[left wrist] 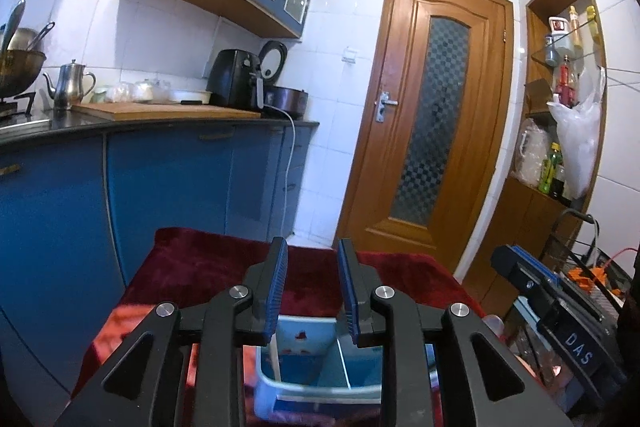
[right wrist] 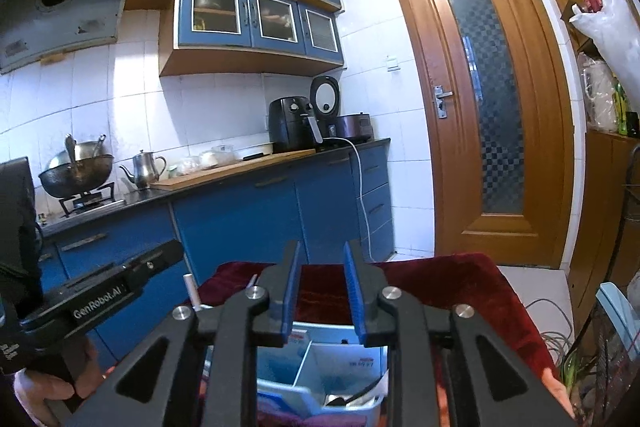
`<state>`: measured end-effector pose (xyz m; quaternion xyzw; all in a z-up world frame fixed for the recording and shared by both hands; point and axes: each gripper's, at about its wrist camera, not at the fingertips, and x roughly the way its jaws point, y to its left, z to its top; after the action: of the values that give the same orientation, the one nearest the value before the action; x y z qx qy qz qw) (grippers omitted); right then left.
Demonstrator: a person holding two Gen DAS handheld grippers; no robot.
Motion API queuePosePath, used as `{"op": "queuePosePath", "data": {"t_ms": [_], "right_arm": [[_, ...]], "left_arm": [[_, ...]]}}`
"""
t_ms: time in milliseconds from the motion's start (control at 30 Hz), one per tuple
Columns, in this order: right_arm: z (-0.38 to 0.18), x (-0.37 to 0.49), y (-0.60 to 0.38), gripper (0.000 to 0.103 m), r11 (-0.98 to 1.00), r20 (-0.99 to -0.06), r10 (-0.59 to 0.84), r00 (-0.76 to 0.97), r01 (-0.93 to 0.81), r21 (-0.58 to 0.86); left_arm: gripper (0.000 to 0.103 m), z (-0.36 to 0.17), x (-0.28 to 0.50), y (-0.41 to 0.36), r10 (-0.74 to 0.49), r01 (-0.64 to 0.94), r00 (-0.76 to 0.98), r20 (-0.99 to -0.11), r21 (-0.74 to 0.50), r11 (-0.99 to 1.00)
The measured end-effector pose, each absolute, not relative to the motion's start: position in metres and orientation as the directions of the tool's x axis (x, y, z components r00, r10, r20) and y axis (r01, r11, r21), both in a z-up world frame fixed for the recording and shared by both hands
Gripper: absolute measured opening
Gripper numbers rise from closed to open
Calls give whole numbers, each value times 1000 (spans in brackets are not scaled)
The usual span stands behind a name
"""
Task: Organize utensils
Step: 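Open the left gripper to drop the chopstick into the caddy, then move both grippers back over the remaining forks, knife and chopsticks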
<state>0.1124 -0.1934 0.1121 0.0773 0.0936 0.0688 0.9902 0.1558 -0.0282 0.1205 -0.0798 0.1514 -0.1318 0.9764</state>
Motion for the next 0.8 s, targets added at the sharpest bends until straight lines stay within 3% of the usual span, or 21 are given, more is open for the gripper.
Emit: {"op": "queuePosePath", "data": {"t_ms": [800], "right_arm": [[124,17,-186,26,960,-307,195,932,-117,255]], "left_arm": [[26,129,60,-10,-306,249,852,-425,-186,951]]}}
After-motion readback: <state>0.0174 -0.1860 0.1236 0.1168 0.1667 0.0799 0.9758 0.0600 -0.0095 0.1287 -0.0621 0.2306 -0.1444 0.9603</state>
